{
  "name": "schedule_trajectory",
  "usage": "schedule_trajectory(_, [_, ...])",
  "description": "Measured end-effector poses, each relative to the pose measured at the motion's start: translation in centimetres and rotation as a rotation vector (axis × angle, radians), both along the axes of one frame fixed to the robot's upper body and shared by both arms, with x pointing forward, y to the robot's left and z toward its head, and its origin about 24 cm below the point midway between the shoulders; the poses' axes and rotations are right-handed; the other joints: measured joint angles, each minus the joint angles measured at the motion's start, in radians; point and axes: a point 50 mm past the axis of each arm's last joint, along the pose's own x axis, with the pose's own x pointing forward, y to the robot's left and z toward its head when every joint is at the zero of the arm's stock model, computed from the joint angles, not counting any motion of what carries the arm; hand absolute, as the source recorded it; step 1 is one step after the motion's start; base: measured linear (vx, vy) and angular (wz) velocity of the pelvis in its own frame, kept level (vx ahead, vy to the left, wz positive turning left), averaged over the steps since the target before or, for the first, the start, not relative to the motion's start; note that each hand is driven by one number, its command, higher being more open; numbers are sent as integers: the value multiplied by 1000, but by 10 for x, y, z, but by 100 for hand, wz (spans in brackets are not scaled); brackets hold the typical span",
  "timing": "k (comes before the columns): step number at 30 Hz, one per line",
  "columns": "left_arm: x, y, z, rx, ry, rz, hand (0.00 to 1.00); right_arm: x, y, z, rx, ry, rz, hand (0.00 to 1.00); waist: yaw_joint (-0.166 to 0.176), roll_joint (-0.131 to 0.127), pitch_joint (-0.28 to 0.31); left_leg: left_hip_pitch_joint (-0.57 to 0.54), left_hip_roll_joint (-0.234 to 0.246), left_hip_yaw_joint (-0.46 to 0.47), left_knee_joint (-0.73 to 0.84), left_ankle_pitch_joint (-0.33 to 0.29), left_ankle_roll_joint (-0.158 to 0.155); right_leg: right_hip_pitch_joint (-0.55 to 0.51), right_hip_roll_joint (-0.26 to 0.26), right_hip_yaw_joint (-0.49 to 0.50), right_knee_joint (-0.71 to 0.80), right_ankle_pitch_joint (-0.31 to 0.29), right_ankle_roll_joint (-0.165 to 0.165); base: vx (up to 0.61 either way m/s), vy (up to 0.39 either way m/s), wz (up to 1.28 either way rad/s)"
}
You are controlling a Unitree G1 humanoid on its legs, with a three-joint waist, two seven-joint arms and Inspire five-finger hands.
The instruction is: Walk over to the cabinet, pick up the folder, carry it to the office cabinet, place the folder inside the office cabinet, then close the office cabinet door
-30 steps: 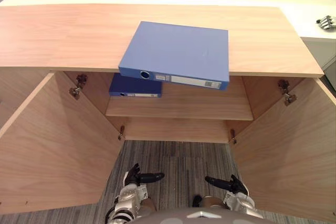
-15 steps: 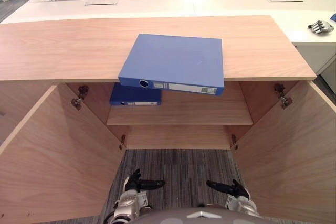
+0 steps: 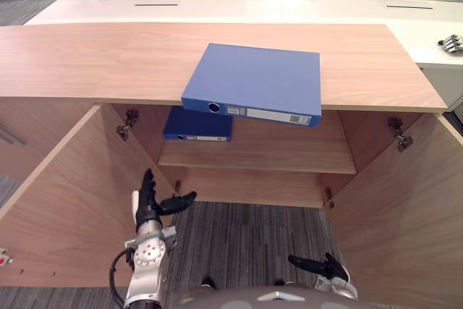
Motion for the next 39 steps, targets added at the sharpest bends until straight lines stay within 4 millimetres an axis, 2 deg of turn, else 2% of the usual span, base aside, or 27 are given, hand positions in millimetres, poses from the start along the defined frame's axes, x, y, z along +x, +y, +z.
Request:
schedule_trajectory(5, [10, 3, 38, 142, -152, -2, 100, -1, 0, 0, 0, 1, 0, 100, 1, 2, -7, 2, 0, -22, -3, 0, 0, 9, 1, -2, -6, 0, 0, 6, -4, 2])
schedule_trajectory(10, [15, -2, 77, 295, -317, -53, 100, -3, -1, -1, -6, 11, 20, 100, 1, 4, -27, 1, 0, -30, -3, 0, 0, 10, 2, 0, -6, 3, -4, -17, 1, 1])
schedule_trajectory(12, [16, -5, 84, 324, -343, -74, 100, -5, -1, -1, -7, 16, 32, 100, 0, 4, -34, 2, 0, -32, -3, 0, 0, 10, 1, 3, -6, 3, -4, -45, 5, 1])
schedule_trajectory(16, [18, -26, 113, 387, -476, -175, 100, -10, -3, -3, -11, 40, 40, 100, -2, 6, -55, 3, -2, -34, -2, -1, 0, 10, 3, 21, -11, 3, -3, -51, 9, -2])
schedule_trajectory(21, [20, -46, 135, 462, -604, -297, 100, -14, -8, -4, -24, 70, 74, 100, -12, 19, -66, 4, -1, -41, 0, -1, 0, 10, 6, 40, -8, 4, -1, -18, -2, -5])
schedule_trajectory(28, [31, -68, 147, 628, -670, -453, 100, -12, -11, -3, -34, 67, 79, 100, -33, 24, -70, 21, 11, -55, -3, -3, -4, 7, 24, 66, -2, 3, -4, -37, -21, -11])
schedule_trajectory(32, [38, -76, 137, 767, -628, -538, 100, -14, -16, -3, -55, 77, 114, 100, -41, 24, -70, 23, 11, -59, -4, -3, -4, 8, 24, 62, -9, 3, -5, -28, -2, 0])
schedule_trajectory(39, [47, -77, 115, 909, -509, -602, 100, -14, -16, -3, -54, 82, 115, 100, -52, 16, -65, 15, 11, -104, -4, -7, -9, 18, 25, 61, -50, 26, -5, -3, 1, -2])
